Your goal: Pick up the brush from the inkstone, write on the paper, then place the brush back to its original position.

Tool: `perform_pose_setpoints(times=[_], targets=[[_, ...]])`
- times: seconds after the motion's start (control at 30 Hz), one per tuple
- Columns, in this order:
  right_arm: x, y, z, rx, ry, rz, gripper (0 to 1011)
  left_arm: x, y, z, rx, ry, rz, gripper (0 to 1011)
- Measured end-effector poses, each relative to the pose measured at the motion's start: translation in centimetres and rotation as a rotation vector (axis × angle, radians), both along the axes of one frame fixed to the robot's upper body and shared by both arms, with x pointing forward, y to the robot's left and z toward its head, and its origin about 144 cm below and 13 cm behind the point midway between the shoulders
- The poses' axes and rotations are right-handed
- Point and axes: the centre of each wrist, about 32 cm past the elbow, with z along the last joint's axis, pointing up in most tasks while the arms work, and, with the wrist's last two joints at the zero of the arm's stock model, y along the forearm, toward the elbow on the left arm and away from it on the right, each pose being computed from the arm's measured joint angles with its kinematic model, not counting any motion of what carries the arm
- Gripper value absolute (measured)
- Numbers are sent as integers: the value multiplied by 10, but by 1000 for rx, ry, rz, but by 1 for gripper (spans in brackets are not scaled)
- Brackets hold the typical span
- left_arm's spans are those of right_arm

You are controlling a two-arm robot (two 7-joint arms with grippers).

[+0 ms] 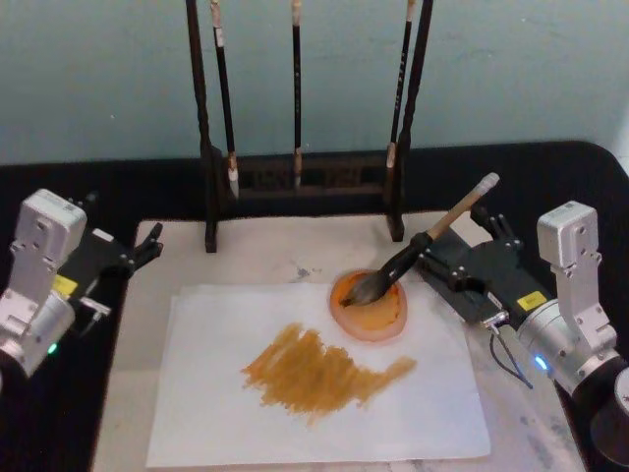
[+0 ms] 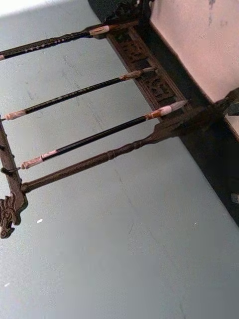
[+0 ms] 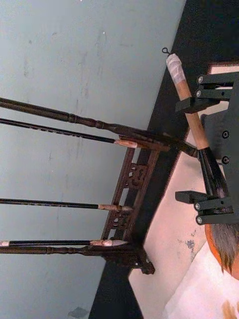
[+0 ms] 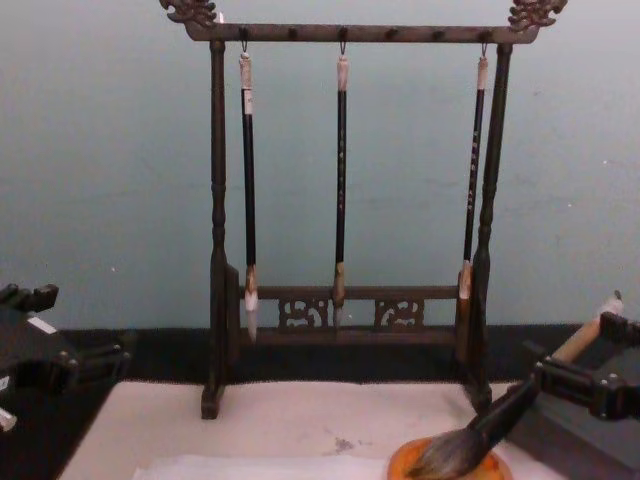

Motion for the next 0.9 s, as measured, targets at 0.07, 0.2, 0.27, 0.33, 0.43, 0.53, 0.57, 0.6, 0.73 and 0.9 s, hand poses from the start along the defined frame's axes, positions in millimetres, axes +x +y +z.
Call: perform_pose_setpoints(times=[0.07,0.2,0.27,0.33,0.43,0.53,0.57,0.6,0.73,0.9], targets=[[0,0,0,0,0,0,1000,0,0,0,0,0,0,1010],[0,0,0,0,0,0,1000,0,0,0,0,0,0,1010],[0,0,0,0,0,0,1000,0,0,0,0,0,0,1010],[0,0,0,0,0,0,1000,0,0,0,0,0,0,1010],[0,0,0,1,-1,1,1000,0,0,0,0,0,0,1010],[-6,-1,4,16,-3,12,1000,0,0,0,0,0,0,1010],[-7,-1,6,23,-3,14,1000,0,0,0,0,0,0,1009],[-10,-2,7,38,-1,17,1000,0,0,0,0,0,0,1009],[-22,-3,11,109,6,18,1000,0,0,0,0,0,0,1010],[-37,-5,15,225,32,-5,1000,0,0,0,0,0,0,1010]])
